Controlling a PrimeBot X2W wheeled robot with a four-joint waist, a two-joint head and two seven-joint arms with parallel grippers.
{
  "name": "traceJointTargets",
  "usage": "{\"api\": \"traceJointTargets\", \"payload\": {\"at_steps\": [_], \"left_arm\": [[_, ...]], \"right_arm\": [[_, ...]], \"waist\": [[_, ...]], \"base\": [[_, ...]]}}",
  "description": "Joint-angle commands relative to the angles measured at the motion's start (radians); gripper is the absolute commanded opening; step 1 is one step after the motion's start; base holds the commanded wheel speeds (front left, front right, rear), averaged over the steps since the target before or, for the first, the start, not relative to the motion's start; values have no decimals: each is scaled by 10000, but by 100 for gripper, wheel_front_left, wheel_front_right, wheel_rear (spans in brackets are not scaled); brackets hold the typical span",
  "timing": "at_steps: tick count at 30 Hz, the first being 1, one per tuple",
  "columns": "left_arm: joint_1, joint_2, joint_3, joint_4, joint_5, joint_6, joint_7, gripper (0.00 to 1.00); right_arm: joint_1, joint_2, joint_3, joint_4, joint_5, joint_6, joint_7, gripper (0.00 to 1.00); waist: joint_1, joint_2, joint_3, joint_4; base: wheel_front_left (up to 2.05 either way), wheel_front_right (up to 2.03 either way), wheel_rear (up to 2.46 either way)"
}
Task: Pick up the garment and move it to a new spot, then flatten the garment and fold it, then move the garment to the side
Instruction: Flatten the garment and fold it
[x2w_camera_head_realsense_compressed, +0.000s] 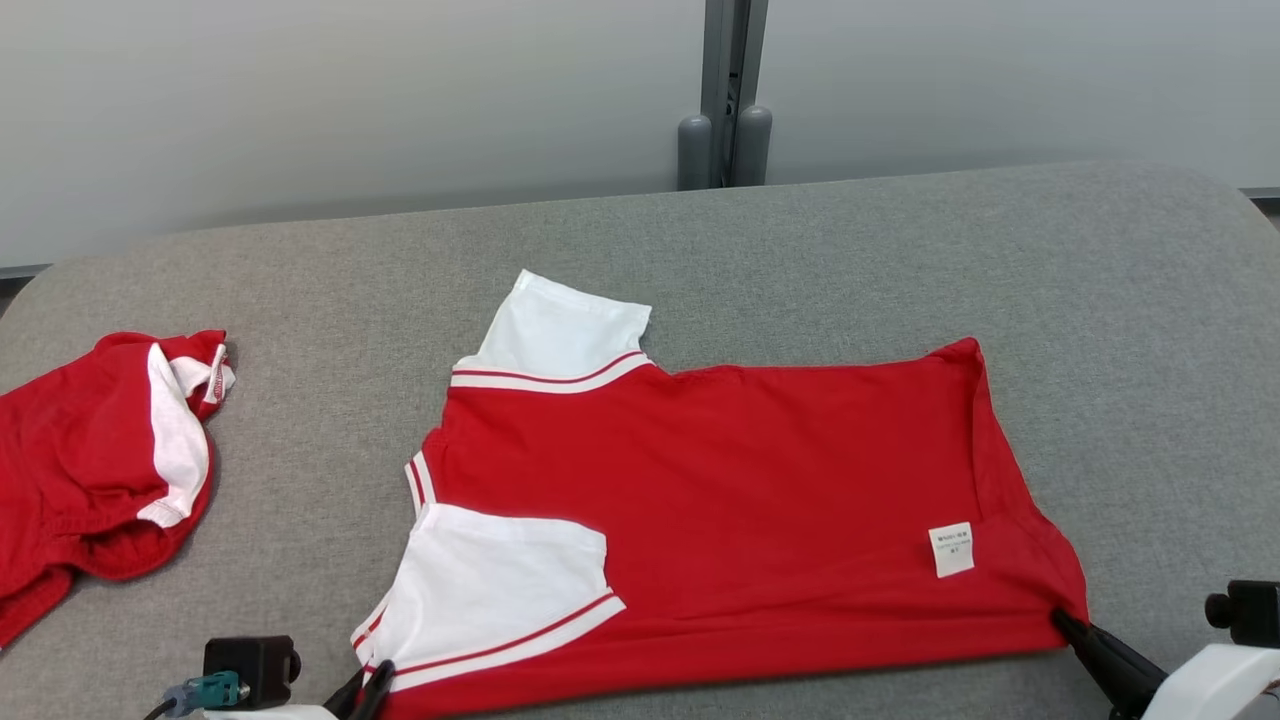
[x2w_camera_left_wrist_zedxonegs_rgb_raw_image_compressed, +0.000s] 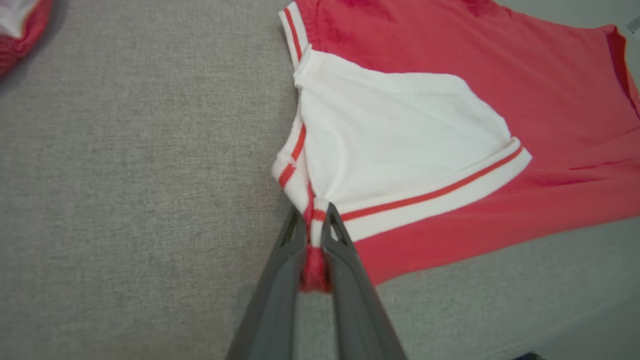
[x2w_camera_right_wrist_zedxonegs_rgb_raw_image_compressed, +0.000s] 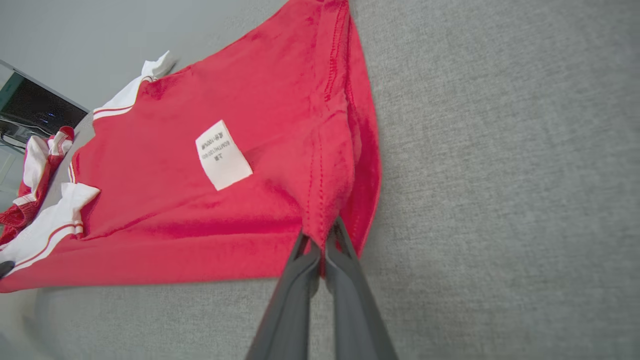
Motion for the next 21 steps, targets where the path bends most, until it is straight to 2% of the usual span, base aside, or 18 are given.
{"api": "traceJointTargets", "payload": {"at_steps": [1, 4, 5, 6, 7, 8, 9, 10, 11, 15, 21], "left_arm": [[199, 280, 90, -227, -48, 253, 61, 0], [477, 437, 115, -590, -117, 472, 171, 0], [518, 479, 109, -657, -136, 517, 214, 0], [544, 502, 100, -710, -170, 543, 277, 0], [573, 499, 76, -752, -212, 537, 349, 1], [612, 495, 28, -769, -256, 532, 446, 18], [612, 495, 28, -769, -256, 532, 446, 18], [652, 514, -24, -758, -325, 548, 564, 48], [635, 534, -41, -755, -320, 560, 629, 100], [419, 630, 37, -925, -230, 589, 641, 100], [-397, 1315, 269, -1606, 433, 743, 693, 100]], "right_arm": [[300, -233, -270, -183, -40, -9, 68, 0], [702, -263, -560, -520, -100, -9, 340, 0], [787, -223, -630, -595, -130, -9, 468, 2], [858, -183, -696, -693, -200, -9, 615, 9], [908, -151, -799, -769, -263, -9, 741, 29], [950, -117, -896, -837, -343, -9, 818, 43], [950, -117, -896, -837, -343, -9, 818, 43], [1001, -60, -1016, -868, -402, -9, 924, 100], [1048, -5, -1121, -912, -491, -8, 1009, 100], [1231, 74, -1766, -1261, -803, -5, 1271, 100], [1414, 241, -3342, -2120, -1379, -5, 1300, 100]], "waist": [[0, 0, 10, -8], [0, 0, 49, -17], [0, 0, 60, -27], [0, 0, 68, -42], [0, 0, 76, -59], [0, 0, 82, -76], [0, 0, 82, -76], [0, 0, 82, -95], [0, 0, 80, -109], [0, 0, 46, -135], [0, 0, 7, -164]], "base": [[0, 0, 0], [0, 0, 0], [0, 0, 0], [0, 0, 0], [0, 0, 0], [0, 0, 0], [0, 0, 0], [0, 0, 0], [0, 0, 0], [0, 0, 0], [0, 0, 0]]}}
